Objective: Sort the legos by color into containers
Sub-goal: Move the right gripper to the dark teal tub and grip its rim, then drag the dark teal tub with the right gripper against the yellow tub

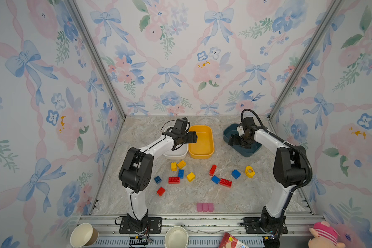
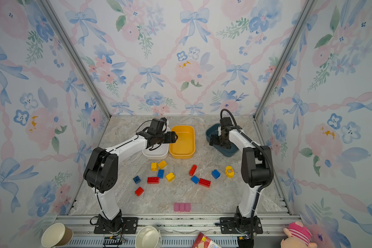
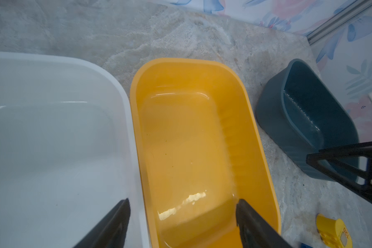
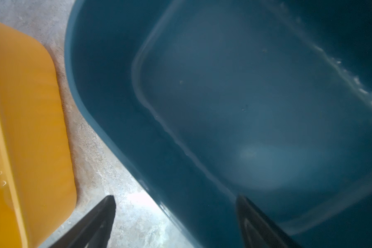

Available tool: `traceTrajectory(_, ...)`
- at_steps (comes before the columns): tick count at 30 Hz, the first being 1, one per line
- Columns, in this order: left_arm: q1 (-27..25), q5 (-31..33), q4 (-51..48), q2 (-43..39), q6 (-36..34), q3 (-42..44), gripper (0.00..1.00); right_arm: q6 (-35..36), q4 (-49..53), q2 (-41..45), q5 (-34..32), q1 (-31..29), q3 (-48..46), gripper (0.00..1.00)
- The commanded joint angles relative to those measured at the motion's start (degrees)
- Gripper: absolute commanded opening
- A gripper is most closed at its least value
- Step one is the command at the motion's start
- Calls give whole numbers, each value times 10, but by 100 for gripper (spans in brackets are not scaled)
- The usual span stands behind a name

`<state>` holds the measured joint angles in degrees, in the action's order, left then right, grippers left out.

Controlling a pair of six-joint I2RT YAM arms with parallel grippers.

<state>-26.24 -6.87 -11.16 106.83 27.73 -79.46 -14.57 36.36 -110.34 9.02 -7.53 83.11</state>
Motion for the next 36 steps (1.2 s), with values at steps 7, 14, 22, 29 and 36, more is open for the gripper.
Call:
traceTrajectory(7,4,11,5,-47,4,21,80,-25,-32,3,88,-15,-20,93)
traceTrajectory(14,8,10,5,-57,5,28,81,-64,-68,5,124,-42,-37,93)
traceTrajectory(22,10,11,5,-62,4,34,81,-87,-81,-15,138,-72,-11,93)
traceTrajectory(29,16,10,5,-70,2,44,81,-38,-16,56,48,-44,3,89)
traceTrajectory(36,17,6,6,-78,1,49,85,29,35,66,-53,21,31,82)
